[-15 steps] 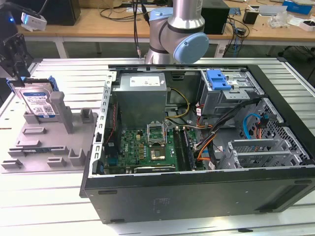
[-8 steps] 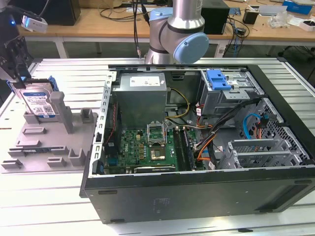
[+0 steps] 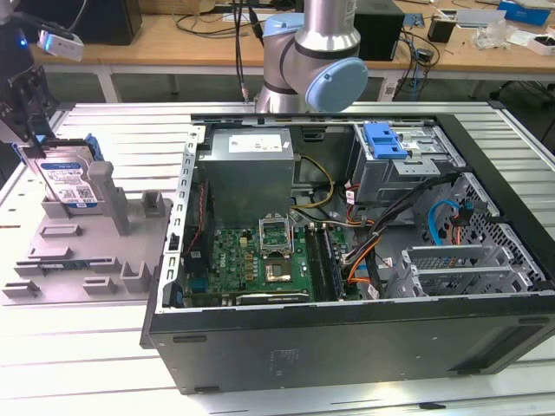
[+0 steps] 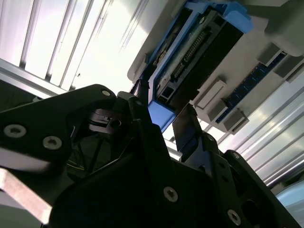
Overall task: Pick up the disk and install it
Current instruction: 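Pick up the disk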
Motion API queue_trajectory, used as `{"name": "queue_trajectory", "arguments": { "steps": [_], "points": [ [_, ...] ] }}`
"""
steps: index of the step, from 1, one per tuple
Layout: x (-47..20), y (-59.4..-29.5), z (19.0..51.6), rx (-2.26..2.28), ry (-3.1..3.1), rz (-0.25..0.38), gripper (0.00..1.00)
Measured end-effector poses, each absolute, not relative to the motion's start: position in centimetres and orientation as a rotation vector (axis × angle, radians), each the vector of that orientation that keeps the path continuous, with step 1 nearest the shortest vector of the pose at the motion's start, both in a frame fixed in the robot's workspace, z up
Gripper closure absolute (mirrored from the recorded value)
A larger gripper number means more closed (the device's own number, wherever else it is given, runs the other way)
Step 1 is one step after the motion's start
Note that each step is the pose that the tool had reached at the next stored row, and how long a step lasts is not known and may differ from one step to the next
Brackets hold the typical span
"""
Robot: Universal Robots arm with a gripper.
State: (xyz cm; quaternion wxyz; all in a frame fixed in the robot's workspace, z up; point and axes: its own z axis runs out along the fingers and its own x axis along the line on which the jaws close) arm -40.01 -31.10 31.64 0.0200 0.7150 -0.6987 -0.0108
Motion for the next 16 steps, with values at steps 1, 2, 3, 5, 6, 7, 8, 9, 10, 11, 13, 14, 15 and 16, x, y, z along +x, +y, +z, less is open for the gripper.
{"name": "queue_trajectory", "arguments": {
  "steps": [1, 2, 3, 5, 6, 7, 8, 9, 10, 11, 13, 14, 15, 16],
  "points": [
    [-40.05, -31.10, 31.60, 2.218, -2.168, -0.033, 0.52],
    [-40.08, -31.10, 31.57, 2.218, -2.167, -0.033, 0.52],
    [-40.13, -31.10, 31.52, 2.218, -2.167, -0.034, 0.52],
    [-40.19, -31.10, 31.41, 2.218, -2.167, -0.034, 0.52],
    [-40.19, -31.09, 31.35, 2.218, -2.167, -0.033, 0.52],
    [-40.19, -31.09, 31.26, 2.218, -2.167, -0.034, 0.52],
    [-40.19, -31.09, 31.14, 2.218, -2.168, -0.033, 0.52],
    [-40.19, -31.09, 31.09, 2.218, -2.167, -0.033, 0.52],
    [-40.19, -31.09, 31.04, 2.218, -2.167, -0.033, 0.52],
    [-40.19, -31.09, 30.97, 2.218, -2.167, -0.034, 0.52],
    [-40.19, -31.09, 30.85, 2.218, -2.167, -0.034, 0.52],
    [-40.19, -31.09, 30.78, 2.218, -2.167, -0.034, 0.52],
    [-40.19, -31.09, 30.72, 2.218, -2.167, -0.033, 0.52],
    [-40.19, -31.09, 30.68, 2.218, -2.167, -0.033, 0.52]
  ]
}}
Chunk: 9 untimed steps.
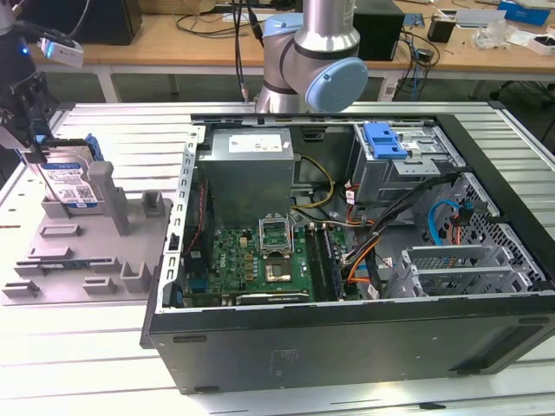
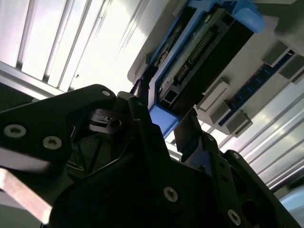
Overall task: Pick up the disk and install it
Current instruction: 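Pick up the disk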
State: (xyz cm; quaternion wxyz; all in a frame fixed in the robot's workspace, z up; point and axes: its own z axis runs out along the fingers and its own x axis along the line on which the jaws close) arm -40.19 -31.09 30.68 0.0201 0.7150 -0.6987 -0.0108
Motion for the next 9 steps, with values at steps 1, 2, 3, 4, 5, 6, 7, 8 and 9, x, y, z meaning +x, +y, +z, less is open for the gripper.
{"name": "queue_trajectory", "arguments": {
  "steps": [1, 2, 3, 4, 5, 6, 7, 8, 9],
  "points": [
    [-40.19, -31.09, 30.63, 2.218, -2.167, -0.033, 0.52],
    [-40.19, -31.09, 30.57, 2.218, -2.167, -0.034, 0.52],
    [-40.19, -31.09, 30.48, 2.218, -2.167, -0.033, 0.52],
    [-40.19, -31.09, 30.44, 2.218, -2.167, -0.034, 0.52],
    [-40.19, -31.09, 30.42, 2.218, -2.167, -0.034, 0.52],
    [-40.20, -31.09, 30.40, 2.218, -2.167, -0.034, 0.52],
    [-40.20, -31.09, 30.39, 2.218, -2.168, -0.034, 0.52],
    [-40.20, -31.09, 30.38, 2.218, -2.168, -0.035, 0.52],
    [-40.20, -31.09, 30.37, 2.218, -2.168, -0.035, 0.52]
  ]
}}
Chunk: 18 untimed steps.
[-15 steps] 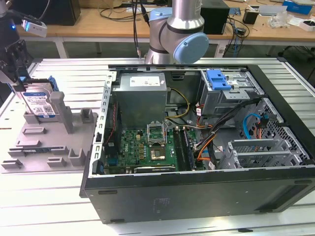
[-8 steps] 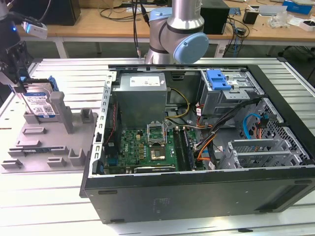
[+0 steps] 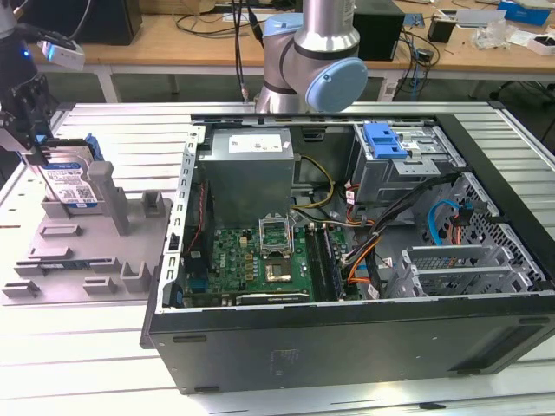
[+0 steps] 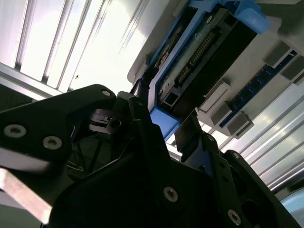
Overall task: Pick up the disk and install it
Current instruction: 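Pick up the disk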
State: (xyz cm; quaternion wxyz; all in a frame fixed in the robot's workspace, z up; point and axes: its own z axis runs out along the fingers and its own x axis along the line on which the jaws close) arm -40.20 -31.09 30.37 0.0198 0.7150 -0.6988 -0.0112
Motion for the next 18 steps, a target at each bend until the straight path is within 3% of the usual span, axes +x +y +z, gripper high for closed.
{"name": "queue_trajectory", "arguments": {
  "steps": [10, 12, 18],
  "points": [
    [-40.19, -31.09, 30.21, 2.220, -2.170, -0.038, 0.52],
    [-40.19, -31.09, 30.18, 2.221, -2.170, -0.039, 0.61],
    [-40.19, -31.09, 30.06, 2.221, -2.171, -0.040, 0.61]
  ]
}}
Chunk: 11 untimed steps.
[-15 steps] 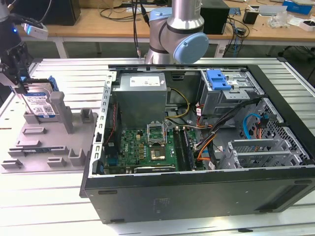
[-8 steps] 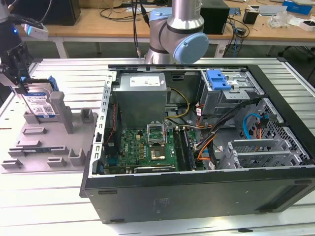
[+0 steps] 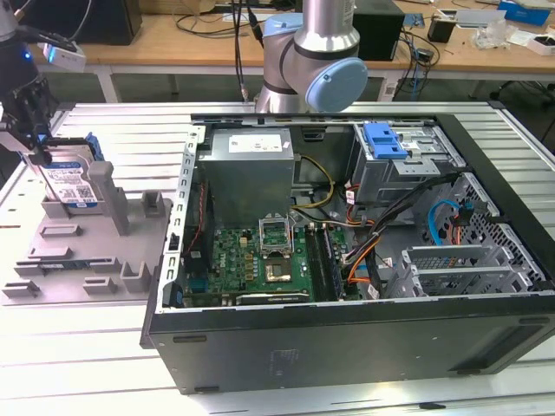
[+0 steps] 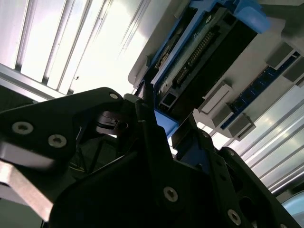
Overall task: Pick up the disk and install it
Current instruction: 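Pick up the disk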
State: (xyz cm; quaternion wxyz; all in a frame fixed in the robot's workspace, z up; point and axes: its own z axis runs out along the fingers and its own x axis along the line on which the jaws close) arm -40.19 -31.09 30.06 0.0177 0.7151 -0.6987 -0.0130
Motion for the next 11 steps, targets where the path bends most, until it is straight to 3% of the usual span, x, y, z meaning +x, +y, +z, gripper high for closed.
{"name": "queue_trajectory", "arguments": {
  "steps": [11],
  "points": [
    [-40.27, -31.10, 29.90, 2.224, -2.173, -0.042, 0.63]
  ]
}}
